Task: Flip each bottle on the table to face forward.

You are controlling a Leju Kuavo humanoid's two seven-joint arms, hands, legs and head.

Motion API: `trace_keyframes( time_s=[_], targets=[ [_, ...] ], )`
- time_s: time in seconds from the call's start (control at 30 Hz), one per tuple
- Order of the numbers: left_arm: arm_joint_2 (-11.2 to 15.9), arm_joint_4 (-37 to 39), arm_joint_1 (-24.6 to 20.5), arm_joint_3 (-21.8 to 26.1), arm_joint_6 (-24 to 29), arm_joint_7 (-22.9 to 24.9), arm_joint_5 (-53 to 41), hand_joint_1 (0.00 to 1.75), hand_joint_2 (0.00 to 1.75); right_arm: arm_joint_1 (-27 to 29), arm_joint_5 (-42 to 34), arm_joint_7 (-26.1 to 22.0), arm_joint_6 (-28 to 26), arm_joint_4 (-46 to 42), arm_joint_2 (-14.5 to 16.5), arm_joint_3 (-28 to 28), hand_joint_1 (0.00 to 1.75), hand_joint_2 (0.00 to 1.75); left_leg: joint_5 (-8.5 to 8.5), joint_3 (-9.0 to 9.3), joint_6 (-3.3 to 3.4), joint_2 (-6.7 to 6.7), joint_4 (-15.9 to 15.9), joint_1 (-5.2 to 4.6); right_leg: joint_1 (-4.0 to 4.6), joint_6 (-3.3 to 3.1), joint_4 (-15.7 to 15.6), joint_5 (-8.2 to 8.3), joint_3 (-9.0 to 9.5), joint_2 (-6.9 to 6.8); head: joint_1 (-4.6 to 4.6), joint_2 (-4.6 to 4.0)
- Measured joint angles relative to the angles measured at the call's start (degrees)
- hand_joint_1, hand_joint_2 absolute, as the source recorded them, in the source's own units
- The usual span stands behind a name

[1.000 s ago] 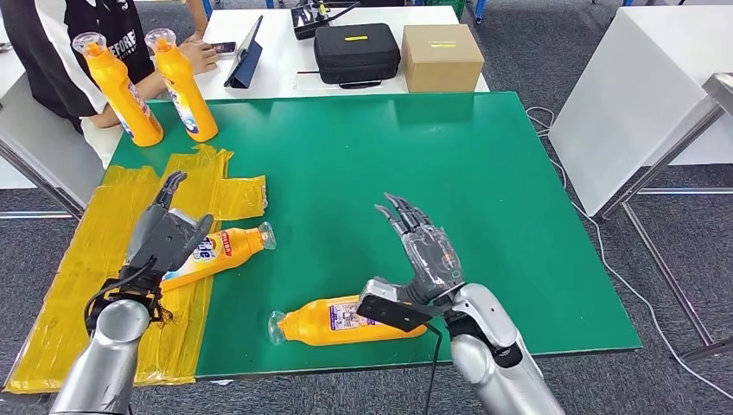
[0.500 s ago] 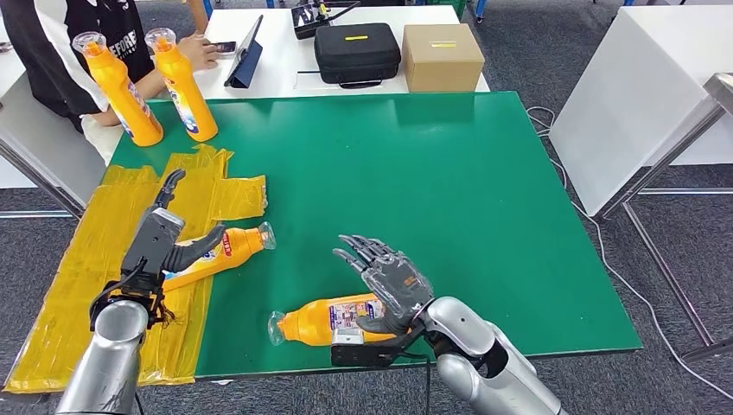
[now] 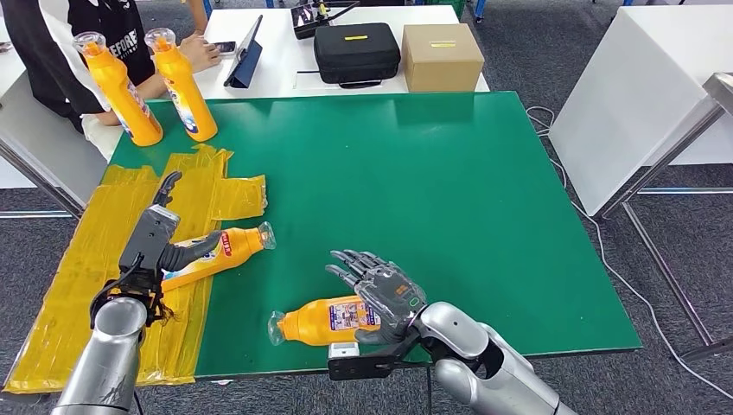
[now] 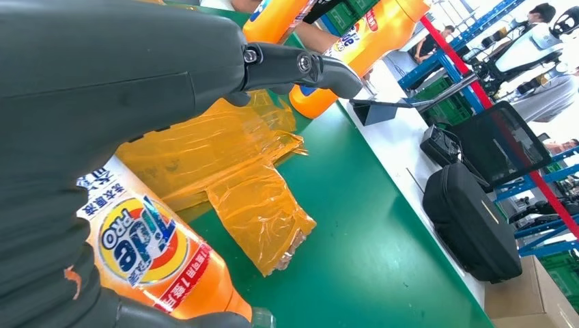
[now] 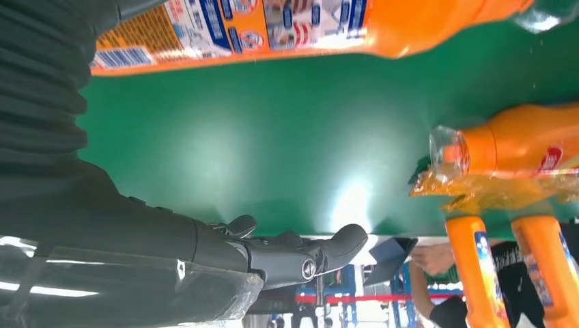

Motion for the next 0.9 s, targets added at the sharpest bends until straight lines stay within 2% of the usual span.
trace_keyframes(
  time_s=[0.43,0.73,0.9],
  targets=[
    [0.01,2.29,-0.77,0.84,0.85,-0.15,0.39,0.00,1.75,-0.45,-0.17,1.08,1.19,1.47,-0.92,1.52,0.00,1.75,0.00,-0.01,0.00,0.00,0.00,0.00,0.00,0.00,0.00,0.00,-0.01,0.00,0.00,-0.01],
    [0.07,3.22,-0.77,1.38,1.34,0.48,0.83,0.00,1.75,0.82,0.77,5.14,-0.68,3.24,-1.12,1.83,0.00,1.75,0.00,-0.02,0.00,-0.01,0.00,0.00,0.00,0.00,0.00,0.00,-0.02,0.00,0.00,0.01],
    [0.07,3.33,-0.77,1.43,1.41,0.67,0.83,0.00,1.75,1.34,1.16,5.85,-0.86,3.90,-1.09,1.61,0.00,1.75,0.00,-0.02,0.00,-0.01,0.00,0.00,0.00,0.00,0.00,0.00,-0.02,0.00,-0.01,0.00]
  ],
)
